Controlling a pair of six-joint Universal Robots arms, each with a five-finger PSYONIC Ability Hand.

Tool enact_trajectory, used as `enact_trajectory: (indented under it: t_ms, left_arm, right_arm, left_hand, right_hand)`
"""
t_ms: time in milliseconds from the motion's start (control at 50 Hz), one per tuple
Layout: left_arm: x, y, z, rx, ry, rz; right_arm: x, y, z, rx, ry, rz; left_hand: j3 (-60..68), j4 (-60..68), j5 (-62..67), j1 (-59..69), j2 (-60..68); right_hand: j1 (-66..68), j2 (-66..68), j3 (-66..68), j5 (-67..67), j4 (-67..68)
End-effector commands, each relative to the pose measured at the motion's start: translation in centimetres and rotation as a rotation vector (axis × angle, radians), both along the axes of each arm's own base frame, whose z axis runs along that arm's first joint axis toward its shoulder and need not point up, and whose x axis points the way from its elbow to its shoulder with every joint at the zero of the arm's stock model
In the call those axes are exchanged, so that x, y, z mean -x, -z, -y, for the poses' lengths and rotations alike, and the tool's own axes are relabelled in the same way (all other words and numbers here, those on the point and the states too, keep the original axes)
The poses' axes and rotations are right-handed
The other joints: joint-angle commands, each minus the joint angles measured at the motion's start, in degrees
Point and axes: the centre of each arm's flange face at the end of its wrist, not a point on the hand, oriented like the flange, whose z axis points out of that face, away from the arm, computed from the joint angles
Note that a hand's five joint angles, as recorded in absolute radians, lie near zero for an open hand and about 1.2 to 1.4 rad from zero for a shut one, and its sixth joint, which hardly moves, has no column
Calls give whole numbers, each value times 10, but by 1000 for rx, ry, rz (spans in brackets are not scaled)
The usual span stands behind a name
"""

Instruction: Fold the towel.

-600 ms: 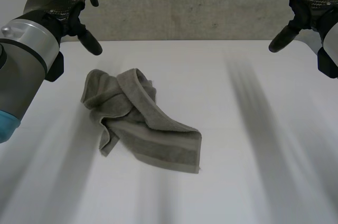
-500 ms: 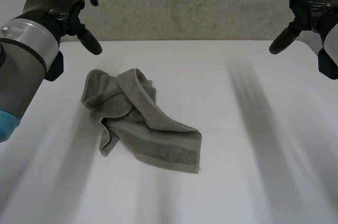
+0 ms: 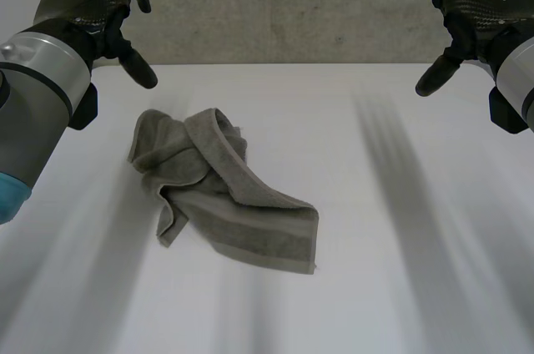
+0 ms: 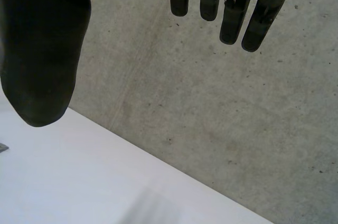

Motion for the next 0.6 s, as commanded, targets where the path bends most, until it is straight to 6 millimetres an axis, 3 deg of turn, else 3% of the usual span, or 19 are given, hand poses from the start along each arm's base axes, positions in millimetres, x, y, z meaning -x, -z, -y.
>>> enact_trajectory:
  t_ms: [20, 100, 200, 240, 260, 280, 300, 320, 340, 360, 400, 420, 460, 480, 520, 600]
  left_arm:
    - [1, 8, 0, -17, 8, 8]
    - [3, 18, 2, -40, 15, 23]
    - [17, 41, 10, -60, 64, 39]
    - [27, 66, 19, -80, 127, 54]
    - [27, 66, 19, -80, 127, 54]
    - [33, 78, 22, -90, 168, 61]
    - [33, 78, 22, -90, 168, 61]
    - [39, 89, 25, -97, 214, 66]
    - [45, 103, 27, -113, 259, 74]
    - [45, 103, 27, -113, 259, 74]
    - [55, 123, 30, -138, 339, 85]
    - [55, 123, 30, -138, 339, 85]
    - [63, 140, 36, -136, 399, 121]
    - [63, 140, 36, -136, 400, 121]
    - [67, 149, 40, -124, 425, 159]
    - [75, 179, 49, -75, 467, 331]
  right_arm:
    - [-2, 4, 2, -8, -10, -9]
    - [-4, 10, 4, -25, -24, -21]
    - [-16, 34, 7, -101, -121, -42]
    - [-37, 57, -1, -176, -253, -56]
    - [-37, 57, -1, -176, -254, -56]
    - [-48, 71, -6, -214, -310, -64]
    - [-58, 88, -12, -263, -357, -69]
    - [-58, 88, -12, -263, -358, -69]
    - [-65, 104, -15, -304, -378, -76]
    - [-65, 104, -15, -305, -378, -76]
    - [-77, 140, -19, -378, -399, -69]
    - [-77, 140, -19, -378, -399, -69]
    - [-93, 171, -26, -422, -430, -22]
    - [-94, 171, -26, -422, -430, -22]
    - [-107, 194, -29, -455, -450, 40]
    - [-118, 209, -29, -487, -460, 113]
  left_hand:
    - [-43, -44, -22, -50, -40]
    - [-46, -48, -25, -54, -43]
    - [-52, -53, -30, -59, -48]
    - [-53, -54, -32, -61, -50]
    - [-53, -54, -32, -61, -50]
    - [-52, -53, -30, -59, -48]
    - [-52, -53, -30, -59, -48]
    - [-52, -53, -30, -59, -48]
    - [-52, -53, -30, -59, -48]
    - [-52, -53, -30, -59, -48]
    - [-53, -54, -32, -61, -50]
    - [-53, -54, -32, -61, -50]
    - [-53, -54, -32, -61, -50]
    - [-53, -54, -32, -61, -50]
    - [-53, -54, -32, -61, -50]
    - [-48, -49, -27, -56, -45]
  right_hand:
    - [-34, -34, -34, -34, -44]
    - [-34, -34, -34, -34, -44]
    - [-34, -34, -34, -34, -44]
    - [-34, -34, -34, -34, -44]
    - [-34, -34, -34, -34, -44]
    - [-34, -34, -34, -34, -44]
    - [-34, -34, -34, -34, -44]
    - [-34, -34, -34, -34, -44]
    - [-34, -34, -34, -34, -44]
    - [-34, -34, -34, -34, -44]
    - [-34, -34, -34, -34, -44]
    - [-34, -34, -34, -34, -44]
    - [-34, -34, -34, -34, -44]
    - [-34, -34, -34, -34, -44]
    - [-34, -34, -34, -34, -44]
    - [-34, -34, -34, -34, -44]
